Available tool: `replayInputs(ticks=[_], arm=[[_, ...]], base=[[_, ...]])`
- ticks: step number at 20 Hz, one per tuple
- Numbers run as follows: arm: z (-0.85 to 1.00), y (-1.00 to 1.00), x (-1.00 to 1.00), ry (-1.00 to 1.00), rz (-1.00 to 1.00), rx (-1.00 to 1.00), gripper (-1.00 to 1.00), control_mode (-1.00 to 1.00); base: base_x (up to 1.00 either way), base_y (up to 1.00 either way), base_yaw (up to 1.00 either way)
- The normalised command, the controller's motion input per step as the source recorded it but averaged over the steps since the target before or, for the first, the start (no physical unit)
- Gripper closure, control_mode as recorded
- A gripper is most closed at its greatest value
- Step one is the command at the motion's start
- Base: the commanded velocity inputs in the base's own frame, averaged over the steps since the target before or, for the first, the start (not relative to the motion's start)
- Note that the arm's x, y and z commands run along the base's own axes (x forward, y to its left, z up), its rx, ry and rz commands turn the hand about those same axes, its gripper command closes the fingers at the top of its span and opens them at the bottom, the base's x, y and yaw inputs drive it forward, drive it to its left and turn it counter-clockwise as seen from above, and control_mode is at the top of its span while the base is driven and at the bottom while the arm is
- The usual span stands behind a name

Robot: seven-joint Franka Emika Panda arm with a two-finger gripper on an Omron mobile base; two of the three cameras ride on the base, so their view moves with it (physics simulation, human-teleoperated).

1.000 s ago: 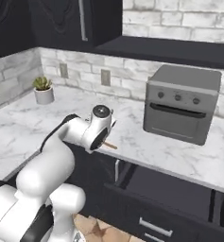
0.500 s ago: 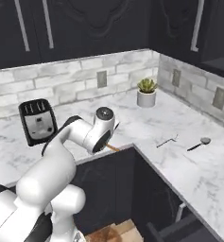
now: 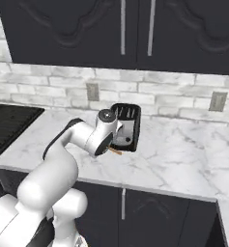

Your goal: Organize the utensils by type. Pick up the wooden spoons from the counter and place them in the open cabinet. Then pick up the metallic utensils from the counter and place them in the open drawer.

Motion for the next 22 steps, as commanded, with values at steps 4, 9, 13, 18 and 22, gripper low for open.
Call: replayInputs(ticks=[4, 9, 13, 18, 22], arm=[[0.0, 0.0, 0.0, 0.0, 0.0, 0.0, 1.0, 1.0], [0.0, 0.0, 0.0, 0.0, 0.0, 0.0, 1.0, 1.0], [0.0, 0.0, 0.0, 0.0, 0.0, 0.0, 1.0, 1.0], [0.0, 0.0, 0.0, 0.0, 0.0, 0.0, 1.0, 1.0], [0.0, 0.0, 0.0, 0.0, 0.0, 0.0, 1.0, 1.0]], base=[[-0.03, 0.0, 1.0], [-0.05, 0.02, 1.0], [-0.07, 0.07, 1.0], [0.02, 0.09, 1.0], [0.27, 0.42, 0.78]])
